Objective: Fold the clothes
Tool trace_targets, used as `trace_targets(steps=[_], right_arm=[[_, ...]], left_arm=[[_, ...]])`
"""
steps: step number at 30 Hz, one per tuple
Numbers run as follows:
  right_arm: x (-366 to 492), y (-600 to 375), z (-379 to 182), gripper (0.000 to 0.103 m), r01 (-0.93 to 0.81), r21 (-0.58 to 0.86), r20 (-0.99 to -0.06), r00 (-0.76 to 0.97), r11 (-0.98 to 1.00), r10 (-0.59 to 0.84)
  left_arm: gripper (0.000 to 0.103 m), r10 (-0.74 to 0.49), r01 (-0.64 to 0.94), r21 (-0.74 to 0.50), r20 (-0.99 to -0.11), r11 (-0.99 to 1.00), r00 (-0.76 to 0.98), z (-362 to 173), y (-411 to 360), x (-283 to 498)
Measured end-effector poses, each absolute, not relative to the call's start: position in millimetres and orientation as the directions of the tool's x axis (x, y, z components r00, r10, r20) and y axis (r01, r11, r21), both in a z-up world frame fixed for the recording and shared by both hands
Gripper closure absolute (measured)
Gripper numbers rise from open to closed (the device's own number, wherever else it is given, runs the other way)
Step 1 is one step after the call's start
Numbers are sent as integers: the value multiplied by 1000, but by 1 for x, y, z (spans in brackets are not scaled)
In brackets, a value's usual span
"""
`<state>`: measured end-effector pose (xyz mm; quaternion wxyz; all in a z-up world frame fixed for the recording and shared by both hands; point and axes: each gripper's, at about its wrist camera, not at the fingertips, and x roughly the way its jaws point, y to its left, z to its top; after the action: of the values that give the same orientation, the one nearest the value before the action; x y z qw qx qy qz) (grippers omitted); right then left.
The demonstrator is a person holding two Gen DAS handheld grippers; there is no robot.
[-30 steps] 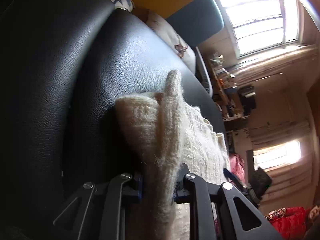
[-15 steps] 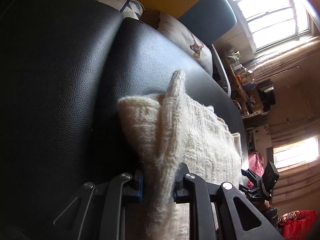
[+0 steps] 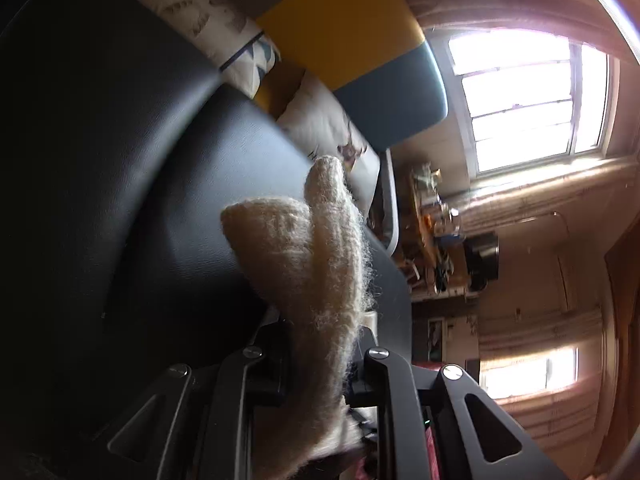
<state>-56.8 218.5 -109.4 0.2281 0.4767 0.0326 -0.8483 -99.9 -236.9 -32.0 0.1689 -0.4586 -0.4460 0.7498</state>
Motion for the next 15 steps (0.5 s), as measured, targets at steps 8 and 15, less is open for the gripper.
trace_targets(steps=[8, 15], right_arm=[[-56, 189, -107, 5, 401, 183, -814, -451, -898, -367], [-38, 188, -105, 2, 428, 240, -775, -456, -871, -437]], left_arm=[[86, 634, 178, -821, -539, -543, -554, 17, -184, -101], [86, 613, 167, -764, -610, -623, -502, 27, -92, -97]])
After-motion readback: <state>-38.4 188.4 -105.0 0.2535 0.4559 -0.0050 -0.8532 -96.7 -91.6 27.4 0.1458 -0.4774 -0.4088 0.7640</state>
